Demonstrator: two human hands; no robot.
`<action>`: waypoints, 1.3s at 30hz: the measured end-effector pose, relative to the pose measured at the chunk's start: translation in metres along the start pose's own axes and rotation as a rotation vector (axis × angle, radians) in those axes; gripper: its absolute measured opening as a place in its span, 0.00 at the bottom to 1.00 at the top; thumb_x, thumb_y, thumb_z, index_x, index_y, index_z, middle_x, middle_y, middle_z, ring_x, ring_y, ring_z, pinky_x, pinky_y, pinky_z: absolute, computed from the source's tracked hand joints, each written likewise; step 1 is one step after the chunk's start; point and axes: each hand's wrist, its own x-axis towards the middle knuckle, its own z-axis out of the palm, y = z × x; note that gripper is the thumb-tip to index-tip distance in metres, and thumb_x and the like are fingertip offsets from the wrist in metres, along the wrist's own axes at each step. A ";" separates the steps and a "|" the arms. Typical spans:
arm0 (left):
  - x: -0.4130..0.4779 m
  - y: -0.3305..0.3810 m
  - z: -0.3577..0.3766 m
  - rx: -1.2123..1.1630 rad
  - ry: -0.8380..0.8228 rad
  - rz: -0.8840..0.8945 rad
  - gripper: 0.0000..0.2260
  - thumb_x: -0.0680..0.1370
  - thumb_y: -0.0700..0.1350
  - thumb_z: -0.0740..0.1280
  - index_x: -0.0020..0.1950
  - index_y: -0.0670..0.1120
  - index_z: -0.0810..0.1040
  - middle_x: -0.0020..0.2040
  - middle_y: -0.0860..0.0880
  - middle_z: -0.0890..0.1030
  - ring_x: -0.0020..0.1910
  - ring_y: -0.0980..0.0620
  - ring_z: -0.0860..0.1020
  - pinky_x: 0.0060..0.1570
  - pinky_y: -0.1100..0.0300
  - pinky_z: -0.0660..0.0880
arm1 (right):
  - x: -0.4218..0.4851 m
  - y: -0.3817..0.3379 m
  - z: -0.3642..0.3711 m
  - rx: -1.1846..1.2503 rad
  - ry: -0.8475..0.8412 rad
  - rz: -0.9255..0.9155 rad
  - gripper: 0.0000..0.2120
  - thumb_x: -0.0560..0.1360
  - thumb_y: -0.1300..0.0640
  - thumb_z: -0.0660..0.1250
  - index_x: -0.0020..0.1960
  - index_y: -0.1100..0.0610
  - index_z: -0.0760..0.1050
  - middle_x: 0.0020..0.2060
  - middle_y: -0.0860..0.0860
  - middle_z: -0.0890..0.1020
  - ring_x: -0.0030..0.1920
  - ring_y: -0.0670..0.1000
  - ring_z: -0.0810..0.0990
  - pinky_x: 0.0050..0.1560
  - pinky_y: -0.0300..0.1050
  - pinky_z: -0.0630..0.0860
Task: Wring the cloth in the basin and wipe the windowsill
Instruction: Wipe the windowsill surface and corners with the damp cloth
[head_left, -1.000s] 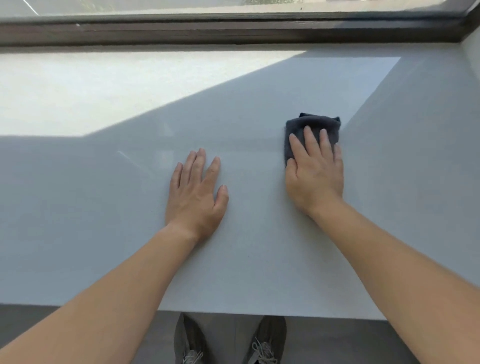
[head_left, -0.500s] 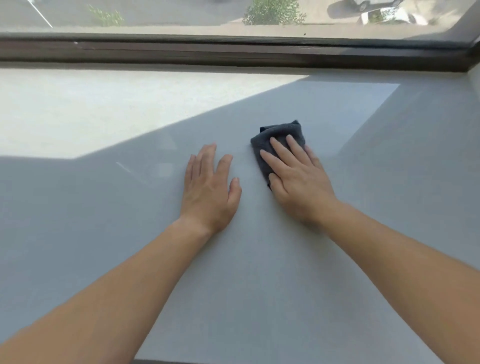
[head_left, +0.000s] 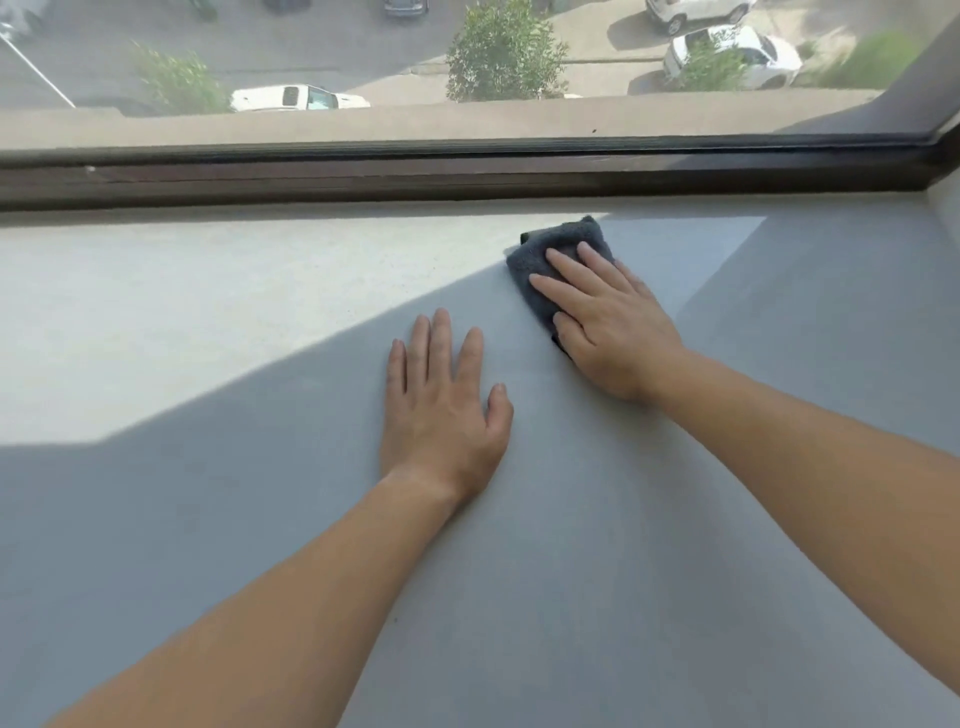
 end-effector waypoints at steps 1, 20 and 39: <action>0.000 0.001 0.000 -0.004 -0.001 -0.001 0.31 0.78 0.59 0.44 0.81 0.50 0.51 0.82 0.45 0.44 0.80 0.48 0.39 0.77 0.47 0.38 | 0.010 0.009 -0.003 0.013 0.020 0.108 0.25 0.82 0.48 0.48 0.79 0.43 0.56 0.81 0.45 0.53 0.80 0.51 0.46 0.79 0.52 0.43; -0.002 0.018 0.004 0.028 -0.018 0.011 0.32 0.78 0.59 0.42 0.81 0.49 0.49 0.82 0.43 0.43 0.80 0.46 0.37 0.77 0.45 0.38 | 0.018 0.041 -0.008 0.069 0.135 0.463 0.25 0.82 0.50 0.48 0.79 0.45 0.56 0.81 0.48 0.53 0.80 0.55 0.47 0.79 0.54 0.43; -0.011 0.048 -0.008 -0.098 0.018 0.121 0.30 0.78 0.58 0.48 0.77 0.46 0.64 0.81 0.44 0.55 0.81 0.48 0.49 0.77 0.46 0.39 | -0.020 0.140 -0.031 0.043 0.110 0.400 0.26 0.81 0.51 0.48 0.78 0.49 0.60 0.80 0.51 0.56 0.79 0.57 0.51 0.78 0.55 0.50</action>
